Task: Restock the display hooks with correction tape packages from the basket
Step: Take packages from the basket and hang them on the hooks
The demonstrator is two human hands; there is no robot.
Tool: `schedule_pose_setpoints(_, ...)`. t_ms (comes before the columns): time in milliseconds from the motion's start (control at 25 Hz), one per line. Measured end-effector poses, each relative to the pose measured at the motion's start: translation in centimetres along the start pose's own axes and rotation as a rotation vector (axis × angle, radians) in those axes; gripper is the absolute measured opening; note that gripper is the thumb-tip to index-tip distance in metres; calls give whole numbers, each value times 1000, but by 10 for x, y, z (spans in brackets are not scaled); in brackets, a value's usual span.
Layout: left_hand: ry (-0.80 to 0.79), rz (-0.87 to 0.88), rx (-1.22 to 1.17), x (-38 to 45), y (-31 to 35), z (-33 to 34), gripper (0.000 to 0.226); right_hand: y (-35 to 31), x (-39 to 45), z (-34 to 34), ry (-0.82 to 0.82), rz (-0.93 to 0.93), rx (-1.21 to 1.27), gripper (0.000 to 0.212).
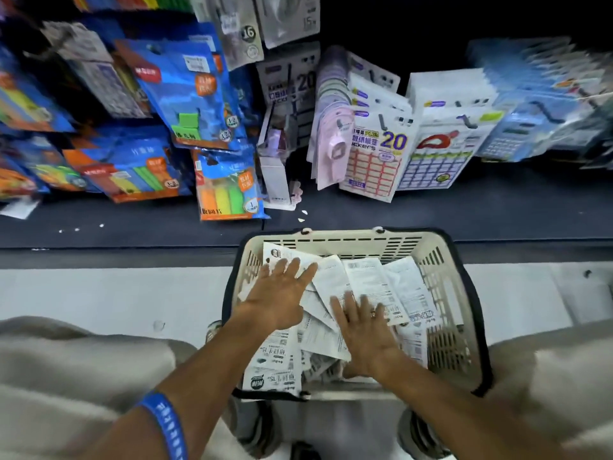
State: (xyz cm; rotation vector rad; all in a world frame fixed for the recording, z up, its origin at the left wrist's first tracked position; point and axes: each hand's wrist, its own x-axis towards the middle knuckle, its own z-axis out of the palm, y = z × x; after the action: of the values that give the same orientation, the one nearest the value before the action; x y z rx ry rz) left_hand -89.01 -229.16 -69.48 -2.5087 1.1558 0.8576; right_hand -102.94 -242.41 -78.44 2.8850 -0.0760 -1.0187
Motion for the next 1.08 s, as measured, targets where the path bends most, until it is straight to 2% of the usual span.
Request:
schedule_pose_setpoints(80,29,8,-15,7,4,-2,88,-1,3,-7,68,-48,51,118)
schedule_pose_setpoints(200,116,-22,-69,16,8,-9,84,15,8,-22,202,-122,119,77)
schedule_pose_setpoints(360,219,-52,-119,19,4,-14,77,40,2,-34,214,-136,251,45)
schedule_pose_setpoints(480,214,88,-304,18,5,-17,77,65,0,-77,148,-92,504,36)
schedule_pose_setpoints(560,165,223,-380,12,9,-21,84,79,-4,-112,155,-103,502,24)
schedule_pose_setpoints(680,193,188,-345,7,6,-35,89,87,-21,-157,123,-151,489,15)
schedule_pose_setpoints(720,174,165,-410,4,2,-43,82,87,-28,-171,120,-178,493,14)
schedule_pose_setpoints(840,80,230,-708,-3,-6,-57,39,86,-50,-204,176,-225,430,15)
schedule_pose_setpoints(920,58,270,-788,-7,-1,-62,30,91,-62,-213,198,-251,461,15)
schedule_pose_setpoints(1000,63,293,-886,-12,7,-62,23,96,-70,-218,286,-311,597,10)
schedule_pose_setpoints(1080,73,300,-993,-13,10,-59,19,101,-70,-221,445,-349,915,6)
